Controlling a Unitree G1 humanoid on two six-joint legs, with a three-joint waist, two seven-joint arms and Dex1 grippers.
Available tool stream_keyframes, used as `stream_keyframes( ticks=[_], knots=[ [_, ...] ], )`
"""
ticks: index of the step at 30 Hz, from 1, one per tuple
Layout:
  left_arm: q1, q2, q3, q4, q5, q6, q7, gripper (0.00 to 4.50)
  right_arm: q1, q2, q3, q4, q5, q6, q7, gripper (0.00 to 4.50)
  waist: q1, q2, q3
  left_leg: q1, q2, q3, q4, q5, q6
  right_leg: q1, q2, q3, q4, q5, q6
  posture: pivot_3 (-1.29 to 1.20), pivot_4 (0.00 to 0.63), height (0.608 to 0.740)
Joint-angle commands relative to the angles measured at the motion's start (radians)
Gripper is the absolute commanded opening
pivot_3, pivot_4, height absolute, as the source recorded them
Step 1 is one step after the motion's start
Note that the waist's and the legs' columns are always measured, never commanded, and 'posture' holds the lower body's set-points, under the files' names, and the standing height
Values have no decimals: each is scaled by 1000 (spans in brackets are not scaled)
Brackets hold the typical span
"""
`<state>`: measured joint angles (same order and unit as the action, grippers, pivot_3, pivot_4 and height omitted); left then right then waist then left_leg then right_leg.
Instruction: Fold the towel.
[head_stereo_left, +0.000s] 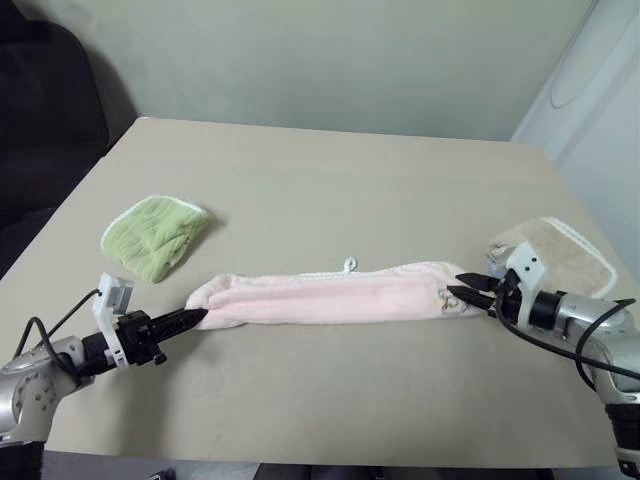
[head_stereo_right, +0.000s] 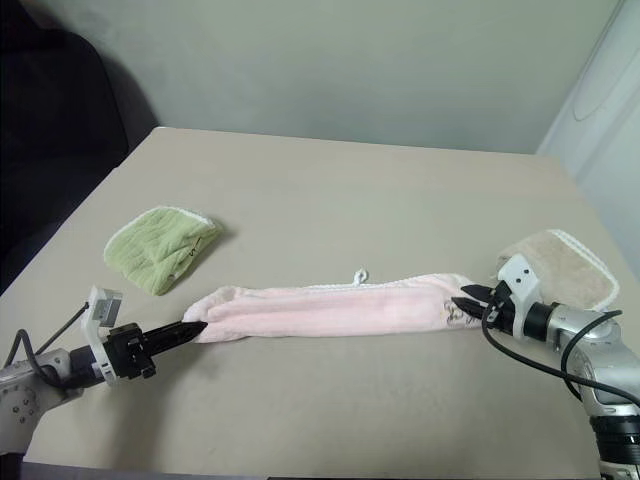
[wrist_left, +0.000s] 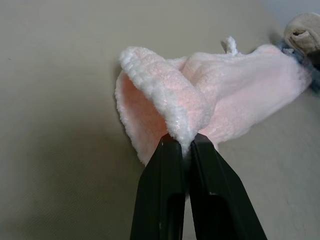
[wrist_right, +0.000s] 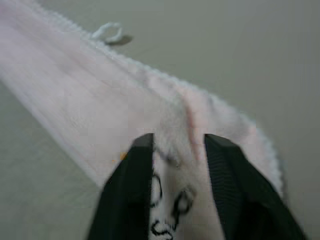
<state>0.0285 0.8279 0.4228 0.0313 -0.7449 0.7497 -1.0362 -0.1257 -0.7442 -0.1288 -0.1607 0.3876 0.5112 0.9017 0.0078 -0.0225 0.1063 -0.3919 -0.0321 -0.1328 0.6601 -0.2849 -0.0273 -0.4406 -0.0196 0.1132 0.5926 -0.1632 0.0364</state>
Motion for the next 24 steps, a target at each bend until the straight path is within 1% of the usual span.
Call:
stream_keyframes(
  ticks=[1, 2, 4, 5, 6, 10, 13, 16, 17, 21, 24],
  knots=[
    [-8, -6, 4, -33, 3, -18, 3, 264, 2, -3, 6, -29, -10, -13, -10, 3236, -1, 0, 0, 0, 0, 0, 0, 0, 0, 0, 0, 0, 0, -1, 2, 0, 150, 740],
    [-8, -7, 4, -34, 3, -18, 3, 264, 3, -4, 12, -24, -21, -19, -16, 3552, -2, 0, 0, -1, 0, 0, 0, 0, 0, -1, 0, 0, 0, -1, 2, 0, 150, 740],
    [-5, -9, 5, -39, 3, -17, 2, 264, 7, -5, 12, -17, -27, -23, -22, 4329, -2, 0, 0, -1, 0, 0, 0, 0, 0, -1, 0, 0, 0, -1, 1, 0, 150, 740],
    [0, -9, 10, -43, 2, -17, 2, 264, 9, -8, -1, -14, -18, -16, -20, 4478, -1, 0, 0, 0, 0, 0, 0, 0, 0, -1, 0, 0, 0, 0, -1, 0, 150, 740],
    [4, -9, 14, -45, 1, -17, 2, 264, 11, -9, -11, -13, -10, -11, -18, 4478, -1, 0, 0, -1, 0, 0, 0, 0, 0, -1, 0, 0, 0, 3, -4, 0, 150, 740],
    [22, -8, 35, -58, -8, -13, 1, 264, 27, -21, -81, -29, 33, 6, -14, 4478, -1, 0, 0, -1, 0, 0, 0, 0, 1, -1, 0, 0, 0, 3, -5, 0, 150, 740],
    [39, -5, 52, -69, -9, -15, 6, 264, 41, -14, -179, -74, 142, 110, -32, 4478, -1, 0, 0, -1, 0, 0, 0, 0, 1, -1, 0, 0, 0, 2, -4, 0, 150, 740],
    [57, 8, 74, -59, 6, -31, 6, 264, 98, -4, -274, -133, 263, 263, -66, 4478, 0, 0, 0, -1, 0, 0, 0, 0, 0, -1, 0, 0, 0, -4, 6, 0, 150, 740],
    [64, 15, 75, -52, 23, -45, 5, 264, 121, 4, -300, -153, 301, 310, -82, 4478, 0, 0, 0, -1, 0, 0, 0, 0, 0, 0, 1, 0, 0, -5, 6, 0, 150, 740],
    [65, 42, 75, -6, 69, -91, -4, 264, 180, 45, -358, -194, 398, 431, -158, 4478, -1, 0, 0, -1, 1, 0, 0, -1, 0, -1, 1, 0, 1, -8, 5, 0, 150, 740],
    [56, 64, 67, 23, 91, -112, -23, 264, 175, 95, -405, -188, 492, 516, -231, 4478, -3, 0, 0, -2, 0, 0, 0, -1, 0, -3, 1, 1, 1, -9, 5, 0, 150, 740]
  ],
)
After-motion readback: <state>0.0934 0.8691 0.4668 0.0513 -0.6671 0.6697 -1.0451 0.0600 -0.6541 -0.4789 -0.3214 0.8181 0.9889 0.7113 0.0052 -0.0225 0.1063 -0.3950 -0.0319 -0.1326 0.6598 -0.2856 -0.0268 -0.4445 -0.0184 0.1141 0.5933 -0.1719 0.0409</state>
